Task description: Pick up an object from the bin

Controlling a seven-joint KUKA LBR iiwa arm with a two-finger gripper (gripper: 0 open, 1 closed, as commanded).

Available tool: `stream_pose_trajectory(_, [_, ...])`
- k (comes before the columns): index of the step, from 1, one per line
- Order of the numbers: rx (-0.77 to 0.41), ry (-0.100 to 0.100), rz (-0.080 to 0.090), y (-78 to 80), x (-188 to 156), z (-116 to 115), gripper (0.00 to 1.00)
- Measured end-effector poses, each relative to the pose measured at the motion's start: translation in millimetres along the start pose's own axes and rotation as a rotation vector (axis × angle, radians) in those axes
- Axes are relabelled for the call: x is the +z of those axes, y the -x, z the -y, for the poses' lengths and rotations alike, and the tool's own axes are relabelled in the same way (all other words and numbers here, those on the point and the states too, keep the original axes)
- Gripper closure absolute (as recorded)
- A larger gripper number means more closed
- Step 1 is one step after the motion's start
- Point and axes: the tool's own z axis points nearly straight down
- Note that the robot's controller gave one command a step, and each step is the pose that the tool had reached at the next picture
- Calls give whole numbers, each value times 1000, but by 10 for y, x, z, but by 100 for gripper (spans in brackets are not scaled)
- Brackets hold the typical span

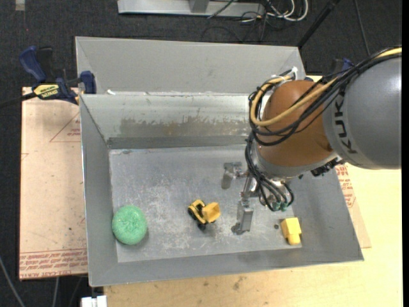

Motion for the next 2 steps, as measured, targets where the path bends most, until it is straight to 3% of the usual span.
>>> stream_pose_trajectory(1, [1, 0, 8, 18, -41, 1, 0])
stream_pose_trajectory(2, [-38, -2, 17, 112, 314, -388, 0])
